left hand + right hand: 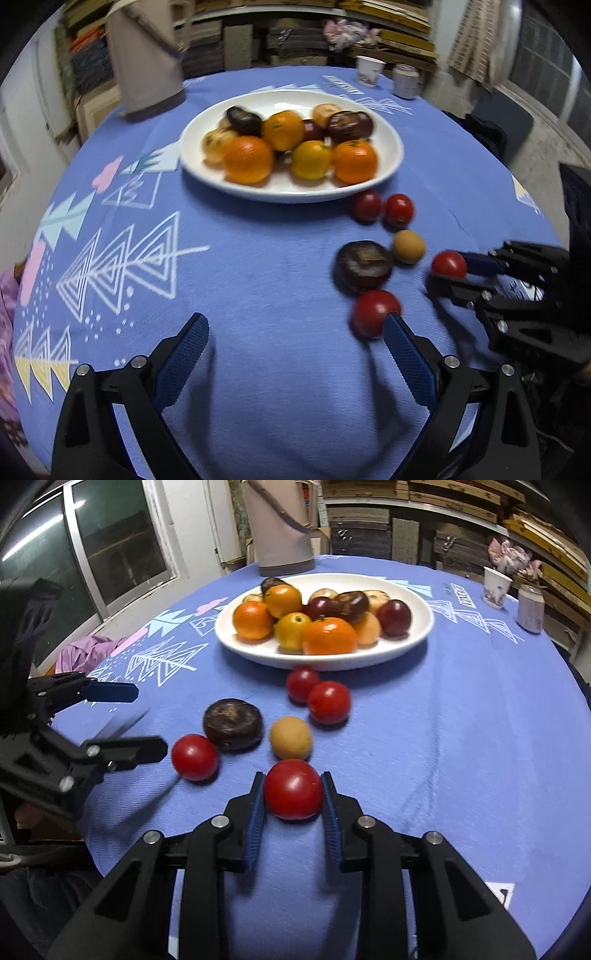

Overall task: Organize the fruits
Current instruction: 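Grasp a red tomato with the right tool while the left tool grasps another red tomato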

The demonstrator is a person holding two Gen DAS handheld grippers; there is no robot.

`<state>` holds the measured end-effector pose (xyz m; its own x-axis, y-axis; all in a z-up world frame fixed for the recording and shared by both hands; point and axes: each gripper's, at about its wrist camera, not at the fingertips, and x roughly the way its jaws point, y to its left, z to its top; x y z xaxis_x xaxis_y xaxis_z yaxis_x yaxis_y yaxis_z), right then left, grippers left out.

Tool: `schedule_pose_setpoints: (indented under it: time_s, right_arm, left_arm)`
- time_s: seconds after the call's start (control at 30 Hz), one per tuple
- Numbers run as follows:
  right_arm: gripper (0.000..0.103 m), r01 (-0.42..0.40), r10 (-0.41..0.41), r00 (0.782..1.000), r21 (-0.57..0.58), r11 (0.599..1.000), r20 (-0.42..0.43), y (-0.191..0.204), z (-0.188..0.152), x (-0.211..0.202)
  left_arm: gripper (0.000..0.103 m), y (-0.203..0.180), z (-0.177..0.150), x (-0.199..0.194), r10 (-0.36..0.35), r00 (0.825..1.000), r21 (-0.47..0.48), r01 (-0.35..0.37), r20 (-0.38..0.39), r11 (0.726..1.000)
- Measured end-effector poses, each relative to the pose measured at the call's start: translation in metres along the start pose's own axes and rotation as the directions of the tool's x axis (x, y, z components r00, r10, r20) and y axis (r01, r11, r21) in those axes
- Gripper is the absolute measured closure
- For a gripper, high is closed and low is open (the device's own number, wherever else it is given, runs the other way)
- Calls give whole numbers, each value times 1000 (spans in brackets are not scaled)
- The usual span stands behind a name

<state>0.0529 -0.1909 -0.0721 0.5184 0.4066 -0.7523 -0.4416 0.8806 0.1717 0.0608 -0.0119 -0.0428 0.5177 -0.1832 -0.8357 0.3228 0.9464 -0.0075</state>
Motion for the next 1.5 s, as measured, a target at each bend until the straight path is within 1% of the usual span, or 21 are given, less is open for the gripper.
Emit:
schedule_pose_setpoints:
  time_s: [0.1, 0.23, 0.33, 0.43, 0.53, 0.6, 0.63, 0.67, 0.73, 0.77, 0.8, 0.83, 0.87, 0.9, 0.93, 1.1, 1.2, 1.5]
  right_arm:
    - [74, -2, 2, 1000, 9, 1000, -3, -4, -3, -1]
    - [74, -13, 13, 1000, 15, 1000, 3, -5, -7, -2]
    - [74, -20, 20, 1000, 17, 1000, 3, -7, -8, -2]
    - [74, -21, 21, 1000, 17, 1000, 4, -7, -7, -2]
    - [74, -22, 22, 1000, 18, 1000, 3, -7, -7, -2]
    - [74, -21, 21, 1000, 17, 1000, 2, -7, -7, -2]
    - [74, -21, 21, 1000, 17, 1000, 1, -7, -7, -2]
    - [74, -21, 21, 1000, 16, 1000, 0, -7, -7, -1]
    - [74, -20, 20, 1000, 14, 1000, -3, -7, -6, -1]
    - [74, -21, 21, 1000, 14, 1000, -3, -7, -6, -1]
    - [74, -21, 21, 1000, 13, 1000, -4, -6, -6, -1]
    - [74, -21, 21, 1000, 11, 1000, -4, -5, -6, -1]
    - [74, -22, 22, 1000, 10, 1000, -4, -5, -6, -1]
    - [74, -22, 23, 1000, 10, 1000, -4, -5, -6, -1]
    - [74, -22, 22, 1000, 9, 1000, -3, -4, -6, -2]
    - [74, -16, 16, 1000, 11, 1000, -3, -5, -5, -2]
    - [74, -15, 15, 1000, 9, 1000, -5, -4, -5, -2]
    - [74, -6, 6, 1000, 7, 1000, 15, -6, -1, -9]
  left_arm:
    - [7, -10, 2, 1, -12, 1000, 32, 12, 4, 999]
    - [7, -20, 5, 11, -34, 999, 46, 35, -26, 998]
    - [7, -25, 7, 17, -24, 999, 58, 26, -34, 998]
    - [7, -27, 8, 26, -4, 998, 53, 7, -57, 999]
    - [9, -28, 8, 31, -1, 998, 48, 4, -69, 999]
    - [16, -28, 8, 34, -4, 997, 49, 8, -77, 999]
    - [22, -28, 8, 36, -7, 996, 48, 12, -89, 999]
    - [23, -28, 8, 35, -5, 997, 47, 9, -81, 999]
    - [35, -29, 8, 34, -17, 997, 54, 21, -73, 998]
    - [42, -29, 8, 33, -26, 997, 57, 30, -69, 998]
    - [46, -30, 8, 32, -33, 997, 58, 37, -66, 998]
    - [56, -30, 8, 31, -46, 997, 57, 49, -60, 997]
    - [60, -30, 7, 30, -49, 997, 56, 53, -58, 997]
    - [69, -30, 7, 30, -53, 997, 55, 56, -58, 997]
    - [71, -30, 7, 29, -58, 997, 53, 61, -57, 997]
    - [71, -24, 7, 28, -81, 995, 31, 83, -57, 996]
    - [71, -24, 6, 25, -81, 995, 26, 82, -53, 996]
    - [71, -17, 9, 5, -63, 998, 15, 63, 3, 998]
